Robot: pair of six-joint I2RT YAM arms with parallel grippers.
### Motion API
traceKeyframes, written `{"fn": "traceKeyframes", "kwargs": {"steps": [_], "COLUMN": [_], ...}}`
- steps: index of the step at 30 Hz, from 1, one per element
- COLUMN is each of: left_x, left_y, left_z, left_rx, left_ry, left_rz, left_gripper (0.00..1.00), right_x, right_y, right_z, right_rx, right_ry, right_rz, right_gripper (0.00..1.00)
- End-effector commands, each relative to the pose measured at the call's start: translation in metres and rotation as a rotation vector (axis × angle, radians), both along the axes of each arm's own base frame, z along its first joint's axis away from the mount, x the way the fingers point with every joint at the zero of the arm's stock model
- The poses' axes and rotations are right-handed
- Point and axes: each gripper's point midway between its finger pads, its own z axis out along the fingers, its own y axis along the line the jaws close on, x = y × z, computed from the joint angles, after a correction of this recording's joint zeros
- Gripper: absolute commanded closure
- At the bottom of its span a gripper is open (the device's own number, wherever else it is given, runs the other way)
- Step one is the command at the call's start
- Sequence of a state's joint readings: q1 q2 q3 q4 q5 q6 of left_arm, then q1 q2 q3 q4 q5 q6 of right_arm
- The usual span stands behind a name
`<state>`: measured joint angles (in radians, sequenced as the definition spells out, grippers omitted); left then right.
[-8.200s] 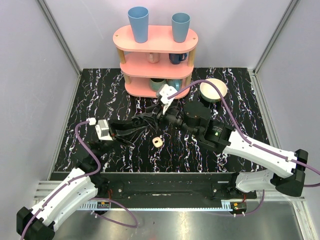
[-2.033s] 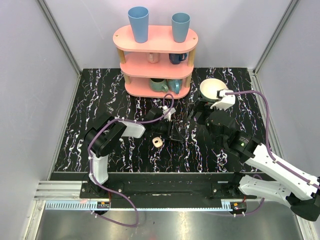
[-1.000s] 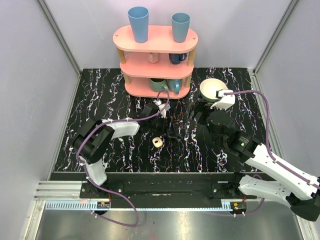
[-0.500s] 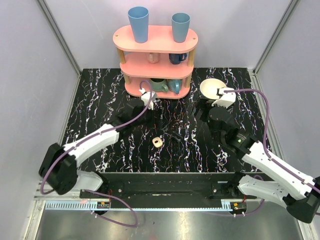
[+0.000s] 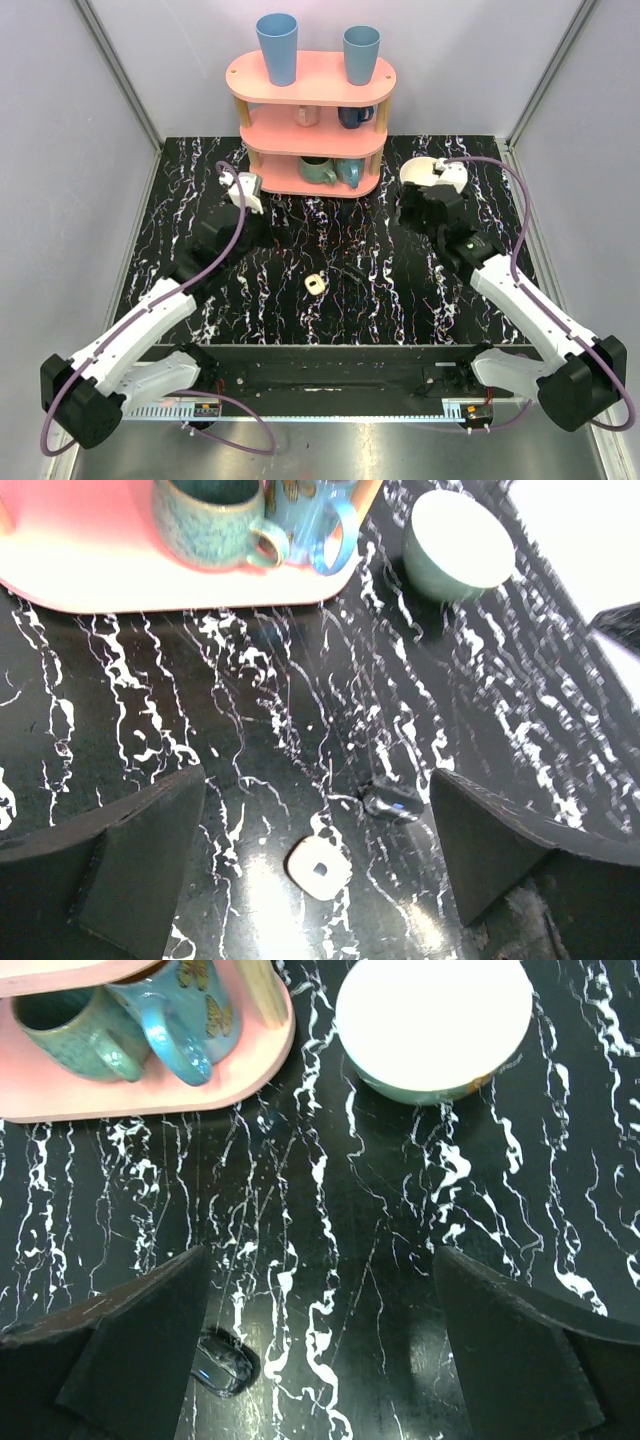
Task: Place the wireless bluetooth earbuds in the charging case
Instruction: Reset both arms
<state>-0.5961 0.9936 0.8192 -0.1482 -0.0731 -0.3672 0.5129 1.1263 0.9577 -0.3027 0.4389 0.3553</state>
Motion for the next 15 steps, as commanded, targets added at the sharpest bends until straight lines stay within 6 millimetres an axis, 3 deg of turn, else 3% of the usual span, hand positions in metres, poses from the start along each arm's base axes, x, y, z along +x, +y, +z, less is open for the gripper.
{"fn": "traceKeyframes", "kwargs": {"steps": [1,5,15], "left_x": [0.002,0.001,-0.004], "left_y": [0.010,0.026,0.052], "left_z": [0.066,0.089,0.083], "left_rx": [-0.142,-0.199,-0.139], "left_ry": [-0.104,-0.169,-0.201], "left_rz": [0.084,0.160,0.248], "left_gripper": [0.01,0.01,0.01], "right_x": [0.008,0.012,0.013], "right_y": [-0.009,-0.026,-0.071], "right_z": [0.006,-0.002,-0.025], "right_rx": [0.095,0.120,0.296], "right_ry": [0.026,0.052,0.138], "right_rz": [0.021,0.001,-0.074], "right_gripper": [0.00,0.00,0.00]}}
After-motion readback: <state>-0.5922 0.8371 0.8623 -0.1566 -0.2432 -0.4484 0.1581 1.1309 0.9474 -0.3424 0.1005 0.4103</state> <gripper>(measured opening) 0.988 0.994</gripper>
